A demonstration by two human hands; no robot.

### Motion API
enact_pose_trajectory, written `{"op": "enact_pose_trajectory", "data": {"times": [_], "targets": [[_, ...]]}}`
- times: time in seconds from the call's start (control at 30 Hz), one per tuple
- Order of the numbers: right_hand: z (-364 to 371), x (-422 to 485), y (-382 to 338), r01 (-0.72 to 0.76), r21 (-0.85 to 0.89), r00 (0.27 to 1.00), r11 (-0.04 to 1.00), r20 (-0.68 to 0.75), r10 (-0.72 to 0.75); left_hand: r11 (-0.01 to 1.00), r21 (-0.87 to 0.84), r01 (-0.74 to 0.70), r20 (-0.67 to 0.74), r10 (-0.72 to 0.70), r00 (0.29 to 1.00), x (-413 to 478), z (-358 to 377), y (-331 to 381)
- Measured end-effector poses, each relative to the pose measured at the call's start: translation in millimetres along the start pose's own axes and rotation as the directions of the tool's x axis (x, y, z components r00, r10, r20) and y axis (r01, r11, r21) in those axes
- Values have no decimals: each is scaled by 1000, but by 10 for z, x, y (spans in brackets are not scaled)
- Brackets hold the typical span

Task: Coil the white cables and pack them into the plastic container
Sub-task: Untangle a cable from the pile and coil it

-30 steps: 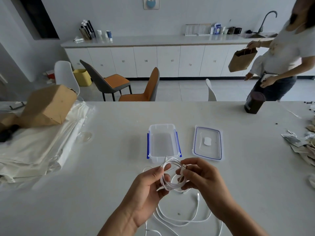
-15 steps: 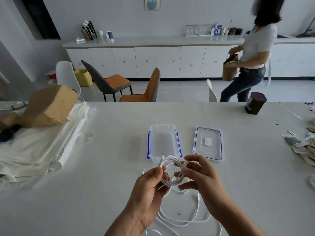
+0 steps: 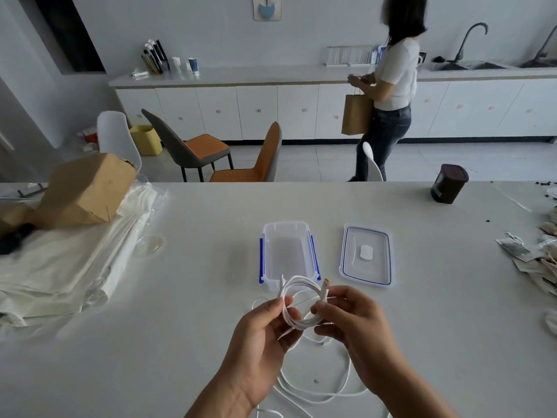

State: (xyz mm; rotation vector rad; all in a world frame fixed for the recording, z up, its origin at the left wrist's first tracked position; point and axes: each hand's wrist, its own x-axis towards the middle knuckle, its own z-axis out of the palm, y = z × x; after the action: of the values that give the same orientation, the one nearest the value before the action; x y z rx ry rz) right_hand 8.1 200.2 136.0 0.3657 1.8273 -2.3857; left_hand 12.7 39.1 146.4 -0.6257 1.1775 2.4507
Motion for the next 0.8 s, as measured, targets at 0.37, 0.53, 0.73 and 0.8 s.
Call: {"op": "enact_pose_trajectory", "data": {"times": [0.37, 0.53, 0.73, 0.8], "targets": [[-105, 16, 135, 64, -211, 990, 975, -110, -89, 911, 411, -36, -104, 86, 991, 97, -42, -98], [-119, 18, 163, 19, -192, 997, 981, -71, -33, 901, 432, -34, -132, 100, 986, 145, -56, -181], [-133, 11, 253, -26, -196, 1000, 980, -17, 23, 919, 394, 11, -135, 46, 990, 158, -162, -215], [-82, 55, 314, -25, -239, 999, 971, -40, 16, 920, 391, 28, -143, 31, 989, 162, -233, -207]]}}
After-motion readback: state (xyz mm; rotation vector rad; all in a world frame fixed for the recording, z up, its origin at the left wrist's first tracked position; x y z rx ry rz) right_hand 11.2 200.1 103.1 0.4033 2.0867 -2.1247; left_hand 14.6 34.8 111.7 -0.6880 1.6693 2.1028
